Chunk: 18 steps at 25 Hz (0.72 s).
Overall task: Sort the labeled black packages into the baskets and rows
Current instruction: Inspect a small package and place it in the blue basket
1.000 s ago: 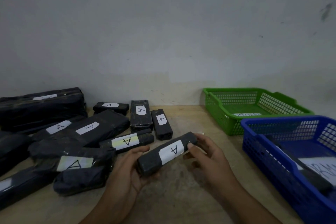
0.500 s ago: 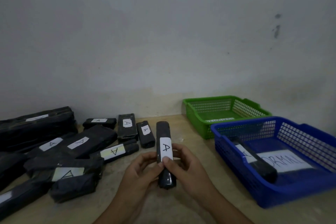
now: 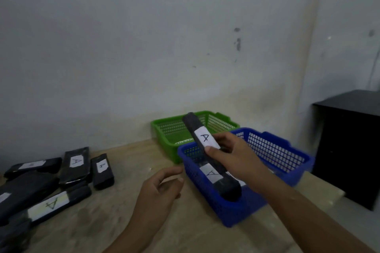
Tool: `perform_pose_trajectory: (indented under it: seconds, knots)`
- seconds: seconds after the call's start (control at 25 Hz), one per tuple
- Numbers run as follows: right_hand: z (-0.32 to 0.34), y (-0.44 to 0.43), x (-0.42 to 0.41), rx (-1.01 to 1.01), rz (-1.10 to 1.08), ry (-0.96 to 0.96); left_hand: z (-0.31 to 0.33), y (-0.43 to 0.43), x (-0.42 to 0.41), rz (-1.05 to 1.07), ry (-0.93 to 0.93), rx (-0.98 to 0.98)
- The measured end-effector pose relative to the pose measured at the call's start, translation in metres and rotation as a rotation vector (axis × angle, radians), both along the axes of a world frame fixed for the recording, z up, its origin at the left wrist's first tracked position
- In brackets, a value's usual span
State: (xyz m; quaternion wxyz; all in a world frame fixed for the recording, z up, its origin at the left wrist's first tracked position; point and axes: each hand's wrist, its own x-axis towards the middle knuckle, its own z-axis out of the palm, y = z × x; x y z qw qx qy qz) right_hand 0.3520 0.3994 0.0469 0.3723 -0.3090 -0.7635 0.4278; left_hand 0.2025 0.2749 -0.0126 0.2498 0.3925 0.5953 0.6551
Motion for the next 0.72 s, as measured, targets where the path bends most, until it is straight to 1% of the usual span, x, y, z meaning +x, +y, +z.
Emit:
perform_pose_trajectory:
  seconds: [0.08, 0.16, 0.28, 0.36, 0.52, 0.72]
  knots:
    - [-0.001, 0.034, 0.014, 0.0, -0.111, -0.11, -0.005, 0.015, 0.007, 0.016, -0.001, -0.03]
    - [-0.007, 0.063, 0.021, 0.005, -0.173, -0.274, -0.01, 0.026, 0.011, 0.041, -0.016, -0.036]
    - [-0.019, 0.092, 0.019, 0.059, -0.184, -0.533, -0.016, 0.04, 0.014, 0.058, -0.004, -0.063]
    - [-0.029, 0.105, 0.014, 0.082, -0.179, -0.664, -0.019, 0.045, 0.015, 0.06, 0.021, -0.093]
    - [-0.046, 0.123, 0.002, 0.049, -0.143, -0.763, -0.024, 0.053, 0.018, 0.034, 0.065, -0.157]
    - [-0.057, 0.128, -0.009, 0.094, -0.107, -0.89, -0.029, 0.058, 0.017, 0.019, 0.071, -0.171]
